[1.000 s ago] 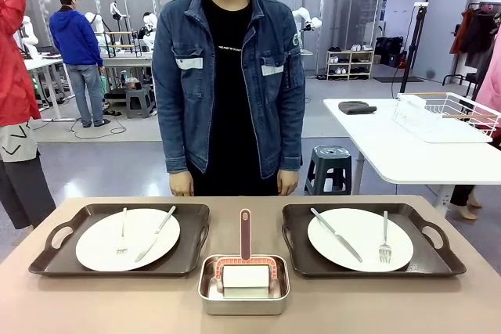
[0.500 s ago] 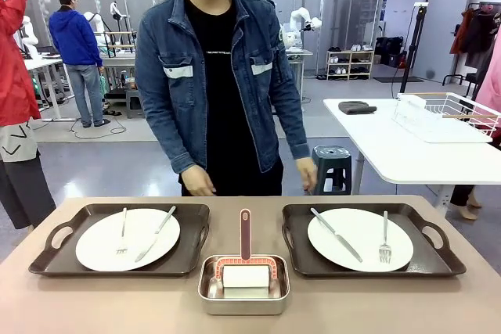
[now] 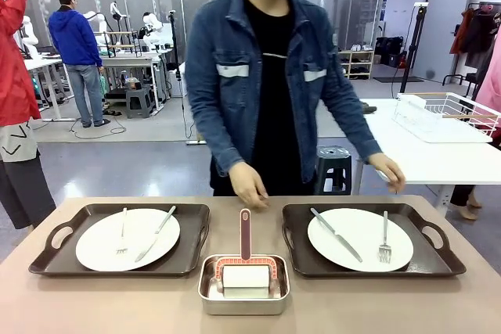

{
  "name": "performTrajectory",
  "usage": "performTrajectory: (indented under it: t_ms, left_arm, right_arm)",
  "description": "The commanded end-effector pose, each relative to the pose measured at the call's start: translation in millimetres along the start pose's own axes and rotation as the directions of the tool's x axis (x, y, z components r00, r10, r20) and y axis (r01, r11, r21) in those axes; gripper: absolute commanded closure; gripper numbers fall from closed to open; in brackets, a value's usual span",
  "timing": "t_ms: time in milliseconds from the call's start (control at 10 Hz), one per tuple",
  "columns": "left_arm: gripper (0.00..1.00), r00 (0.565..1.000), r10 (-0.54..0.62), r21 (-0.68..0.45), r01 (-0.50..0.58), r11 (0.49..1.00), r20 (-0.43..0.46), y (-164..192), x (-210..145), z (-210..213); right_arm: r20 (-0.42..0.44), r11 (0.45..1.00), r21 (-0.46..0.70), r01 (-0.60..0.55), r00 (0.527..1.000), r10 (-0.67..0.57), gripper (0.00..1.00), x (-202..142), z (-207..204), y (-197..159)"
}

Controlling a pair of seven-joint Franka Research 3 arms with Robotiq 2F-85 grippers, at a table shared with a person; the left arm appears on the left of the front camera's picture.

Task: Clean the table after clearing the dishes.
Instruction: When the left (or right) Handle tray is removed, use the left hand (or right hand) to clean the left (or right) side of the table with the Lint Roller.

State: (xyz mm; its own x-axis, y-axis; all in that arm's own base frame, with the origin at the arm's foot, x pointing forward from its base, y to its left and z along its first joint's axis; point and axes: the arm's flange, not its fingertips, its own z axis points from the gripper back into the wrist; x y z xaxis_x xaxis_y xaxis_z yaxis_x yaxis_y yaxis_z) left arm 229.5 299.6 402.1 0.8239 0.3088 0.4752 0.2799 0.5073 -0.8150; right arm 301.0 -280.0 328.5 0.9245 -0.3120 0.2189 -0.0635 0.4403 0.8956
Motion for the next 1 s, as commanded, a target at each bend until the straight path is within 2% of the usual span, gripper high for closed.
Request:
performTrajectory:
  t_ms: [0,900]
  left_arm:
    - [0.0,1.0,-0.013,-0.016,0.013,1.0,0.011,-1.0,-3.0,1.5]
    - [0.0,1.0,-0.013,-0.016,0.013,1.0,0.011,-1.0,-3.0,1.5]
  right_arm:
    - [0.005,1.0,0.006,-0.008,1.0,0.008,0.0,-0.8,1.3,3.6]
    - [0.005,1.0,0.006,-0.008,1.0,0.008,0.0,-0.8,1.3,3.6]
